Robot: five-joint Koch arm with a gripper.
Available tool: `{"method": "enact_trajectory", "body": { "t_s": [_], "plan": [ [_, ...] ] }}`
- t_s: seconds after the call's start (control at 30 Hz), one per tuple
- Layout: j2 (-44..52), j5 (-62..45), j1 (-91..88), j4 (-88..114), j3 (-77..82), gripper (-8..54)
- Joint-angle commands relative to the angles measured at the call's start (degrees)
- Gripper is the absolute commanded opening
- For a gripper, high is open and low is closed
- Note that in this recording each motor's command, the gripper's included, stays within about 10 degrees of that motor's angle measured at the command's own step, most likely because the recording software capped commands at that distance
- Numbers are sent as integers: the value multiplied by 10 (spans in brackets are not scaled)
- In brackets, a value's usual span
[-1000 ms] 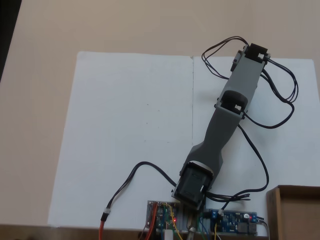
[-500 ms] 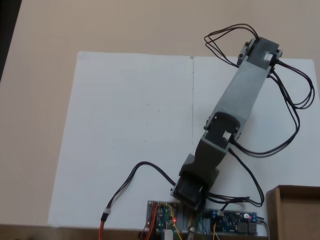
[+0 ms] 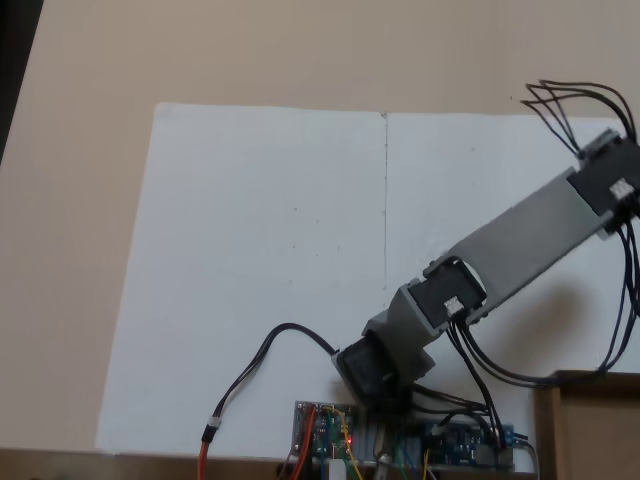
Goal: Grasp a green dice and put it in the bin.
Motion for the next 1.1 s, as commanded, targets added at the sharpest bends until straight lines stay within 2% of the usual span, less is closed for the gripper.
{"method": "enact_trajectory", "body": {
  "t_s": [0.0,0.33,0.5,0.77,1.07],
  "plan": [
    [18,-62,55,-48,-30,121],
    [-14,-133,294,-108,-33,121],
    [-74,-153,381,-107,-33,121],
    [-149,-163,468,-98,-33,121],
    [-154,-173,486,20,-22,121]
  ]
}}
